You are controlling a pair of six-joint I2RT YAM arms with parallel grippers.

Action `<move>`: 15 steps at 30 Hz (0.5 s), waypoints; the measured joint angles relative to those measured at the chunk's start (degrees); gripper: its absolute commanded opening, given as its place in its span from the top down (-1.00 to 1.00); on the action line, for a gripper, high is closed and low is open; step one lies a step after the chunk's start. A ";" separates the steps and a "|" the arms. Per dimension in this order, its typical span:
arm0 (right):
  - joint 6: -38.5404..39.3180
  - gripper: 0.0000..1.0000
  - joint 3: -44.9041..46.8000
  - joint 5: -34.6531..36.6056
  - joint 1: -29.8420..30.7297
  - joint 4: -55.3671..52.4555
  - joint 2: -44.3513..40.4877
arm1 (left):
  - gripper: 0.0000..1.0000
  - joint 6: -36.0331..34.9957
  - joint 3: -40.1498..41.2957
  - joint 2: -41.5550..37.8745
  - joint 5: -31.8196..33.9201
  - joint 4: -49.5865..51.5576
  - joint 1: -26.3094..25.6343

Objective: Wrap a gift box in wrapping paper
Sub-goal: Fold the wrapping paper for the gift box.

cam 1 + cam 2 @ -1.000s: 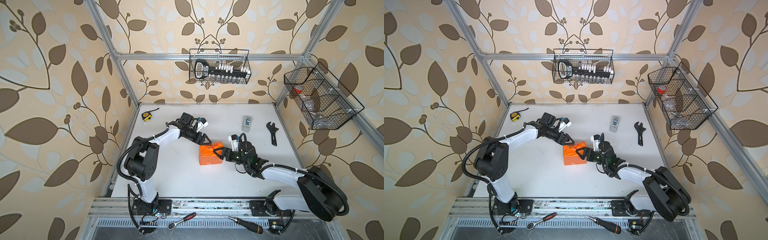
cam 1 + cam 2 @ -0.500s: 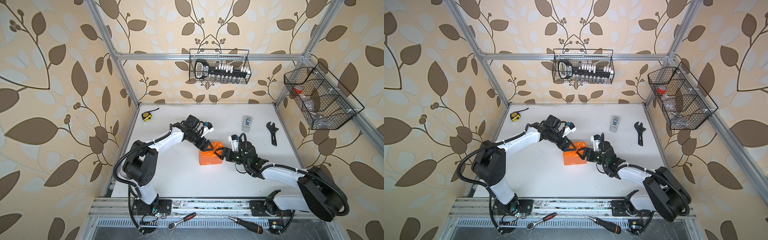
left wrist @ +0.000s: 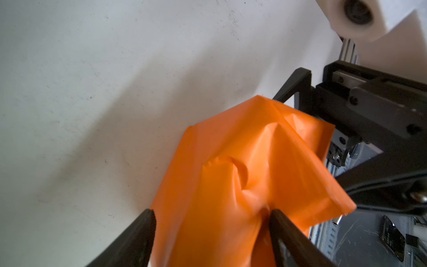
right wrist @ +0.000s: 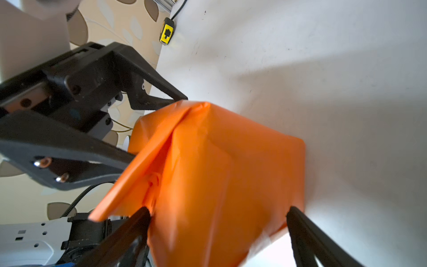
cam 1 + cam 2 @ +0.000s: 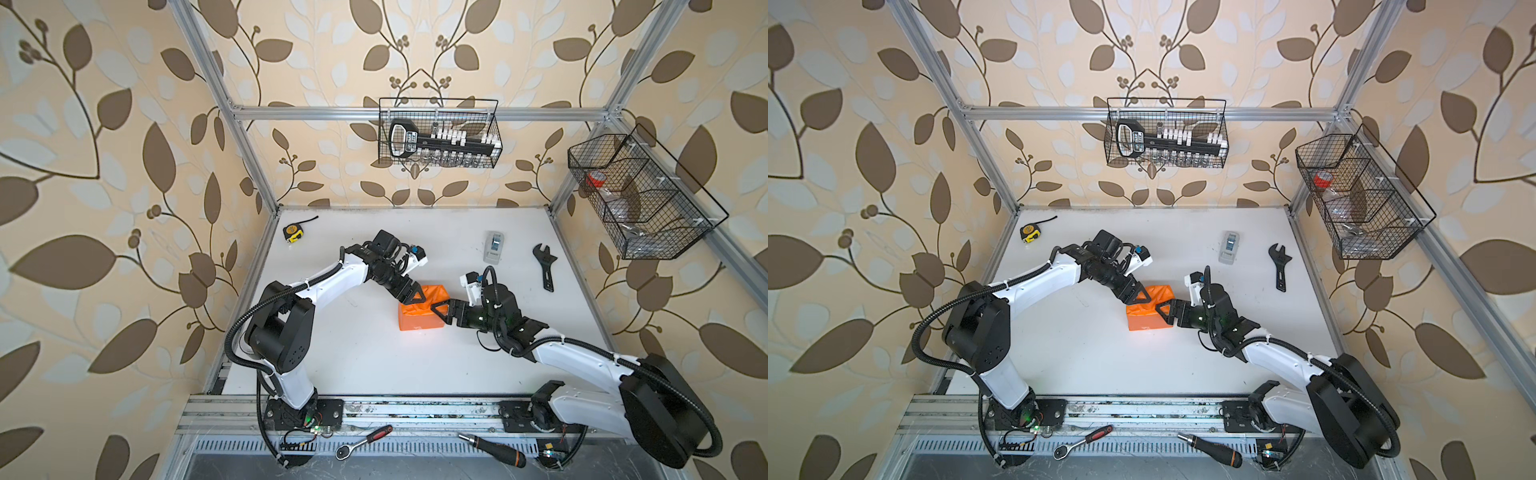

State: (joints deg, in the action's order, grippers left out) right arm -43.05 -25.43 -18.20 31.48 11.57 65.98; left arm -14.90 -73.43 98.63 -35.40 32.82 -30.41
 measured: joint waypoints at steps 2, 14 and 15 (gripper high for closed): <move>0.66 -0.94 -0.11 0.13 -0.81 -3.10 -2.51 | -0.59 -0.02 -0.07 0.00 0.13 0.00 -0.02; -0.20 -1.00 -5.97 0.39 -5.16 -8.46 -2.19 | -0.59 -0.04 -0.42 0.04 1.29 0.00 -0.13; -0.46 -1.00 -6.97 0.37 -5.16 -8.31 -1.01 | -0.59 -0.04 -0.46 0.07 1.36 0.00 -0.20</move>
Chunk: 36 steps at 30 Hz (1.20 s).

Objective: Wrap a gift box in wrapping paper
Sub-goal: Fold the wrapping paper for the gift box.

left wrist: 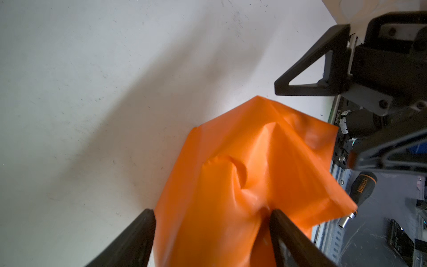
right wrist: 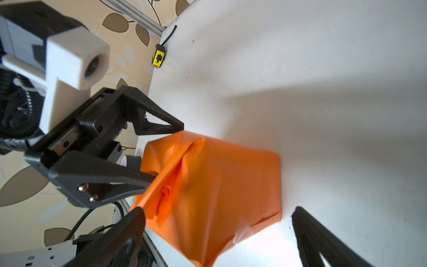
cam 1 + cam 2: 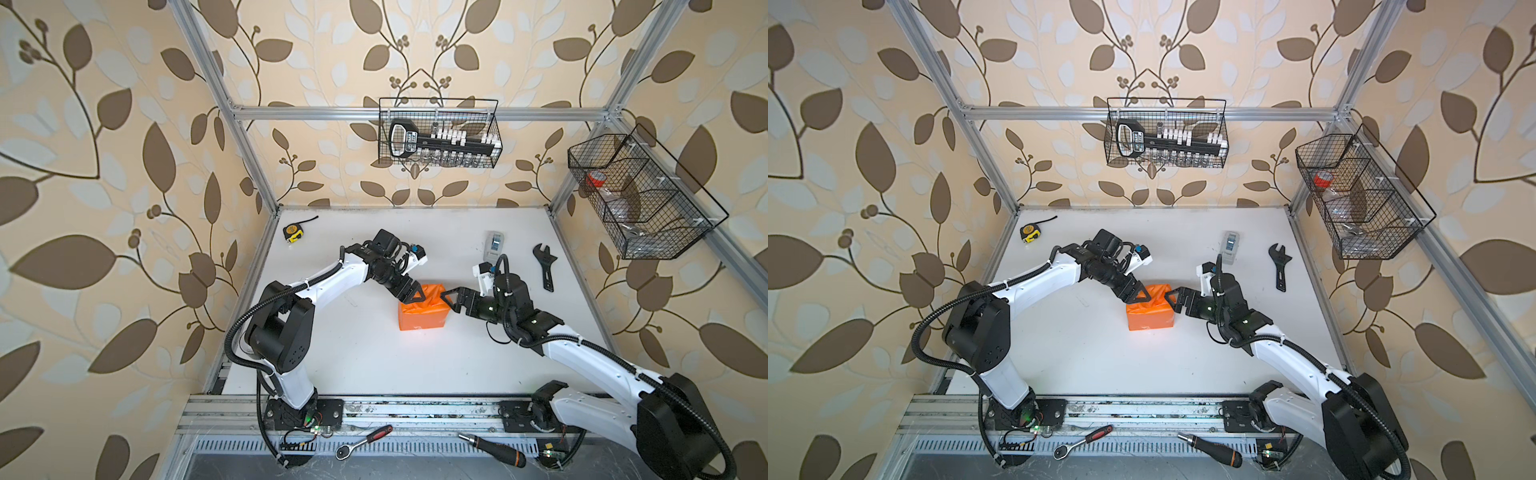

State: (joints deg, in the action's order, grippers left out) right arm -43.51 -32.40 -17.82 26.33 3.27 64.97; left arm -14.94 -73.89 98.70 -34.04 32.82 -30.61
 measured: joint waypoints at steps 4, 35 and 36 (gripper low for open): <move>-1.05 -0.98 -3.13 -0.02 0.00 1.60 4.02 | -0.59 -0.07 -0.11 0.07 0.09 0.04 -0.20; -1.97 -0.81 4.24 -0.24 -0.13 11.54 7.15 | -0.62 9.66 -4.76 0.83 7.30 3.28 -0.55; -2.10 -0.80 4.24 -0.42 -0.13 11.74 7.28 | -0.62 10.75 -4.15 0.37 7.50 2.97 -0.57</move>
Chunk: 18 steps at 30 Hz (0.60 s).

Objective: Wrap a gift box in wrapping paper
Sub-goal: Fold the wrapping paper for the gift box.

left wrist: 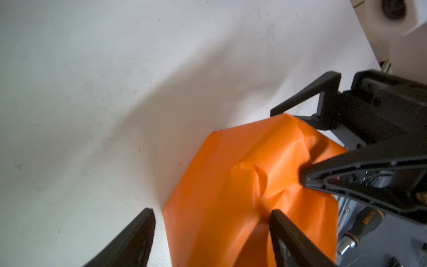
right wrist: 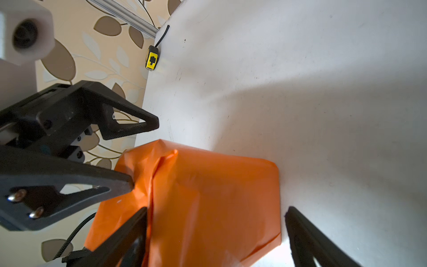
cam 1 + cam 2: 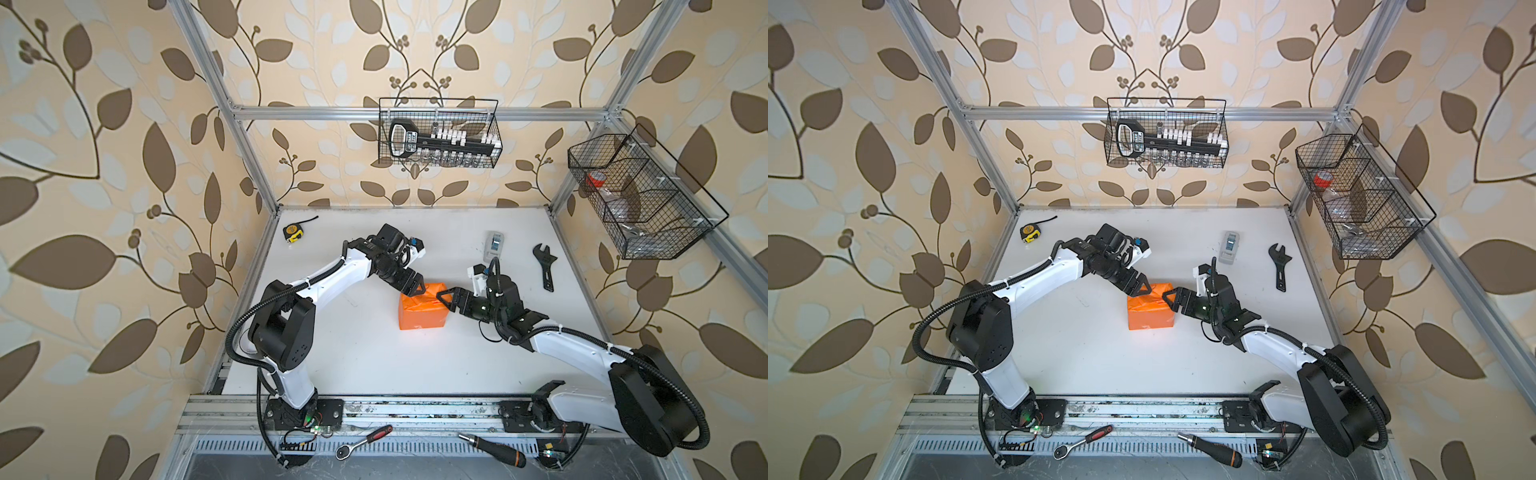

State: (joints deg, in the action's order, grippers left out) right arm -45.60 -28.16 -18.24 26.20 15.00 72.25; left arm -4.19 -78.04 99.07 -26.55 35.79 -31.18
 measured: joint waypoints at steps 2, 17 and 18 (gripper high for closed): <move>-0.02 -0.81 0.00 -0.22 0.00 0.39 0.26 | -0.62 1.64 2.14 -1.46 0.22 -0.46 0.00; 0.26 -0.81 -3.39 -1.09 -0.59 -3.28 0.28 | -0.57 6.12 10.32 -7.39 1.66 -4.48 -0.44; 0.46 -0.81 -4.70 -1.11 -1.16 -4.17 0.26 | -0.57 6.12 10.32 -7.39 1.68 -4.50 -0.57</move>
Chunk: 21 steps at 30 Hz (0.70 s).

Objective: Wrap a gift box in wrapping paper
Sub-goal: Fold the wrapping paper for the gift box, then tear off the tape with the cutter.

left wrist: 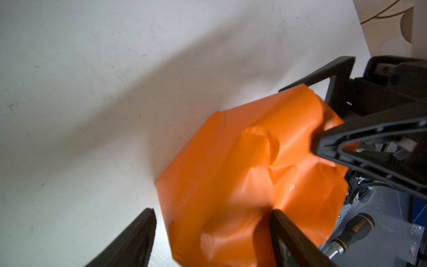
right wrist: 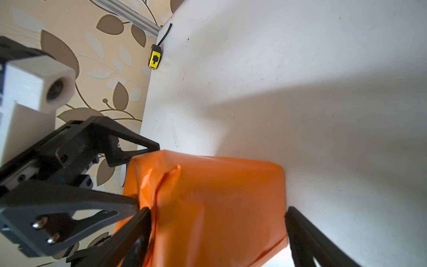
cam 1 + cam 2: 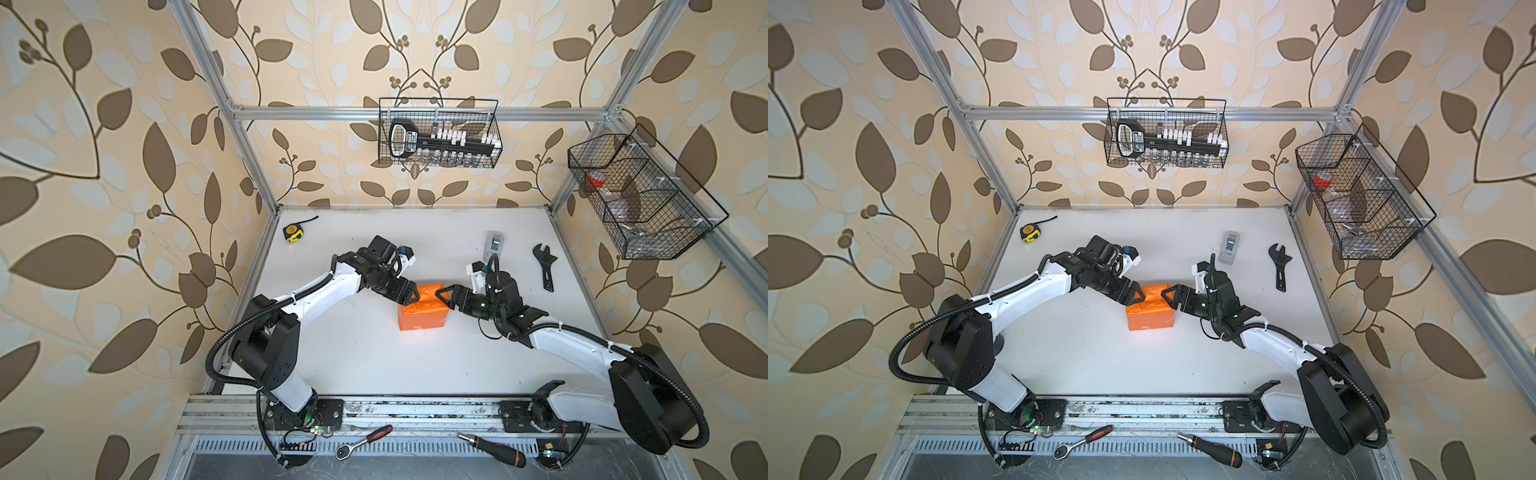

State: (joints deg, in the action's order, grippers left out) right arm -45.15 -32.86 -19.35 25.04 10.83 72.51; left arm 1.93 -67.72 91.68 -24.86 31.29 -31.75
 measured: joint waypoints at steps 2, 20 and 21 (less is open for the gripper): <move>0.42 -0.81 -3.19 -0.11 -2.12 -1.62 -0.20 | -0.57 0.02 0.00 0.00 0.15 -0.02 -0.22; 6.75 0.06 -21.14 1.25 -27.71 -7.10 18.40 | -0.54 2.47 1.44 -1.20 1.92 -2.27 -0.61; 7.30 0.06 -22.36 1.62 -28.00 -7.65 20.11 | -0.53 2.56 1.44 -1.20 2.03 -2.32 -0.76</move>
State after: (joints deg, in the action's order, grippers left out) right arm -37.85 -55.22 -17.74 -2.96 3.18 92.62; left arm 4.49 -66.28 90.48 -22.83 28.97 -32.51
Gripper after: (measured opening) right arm 0.475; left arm 0.769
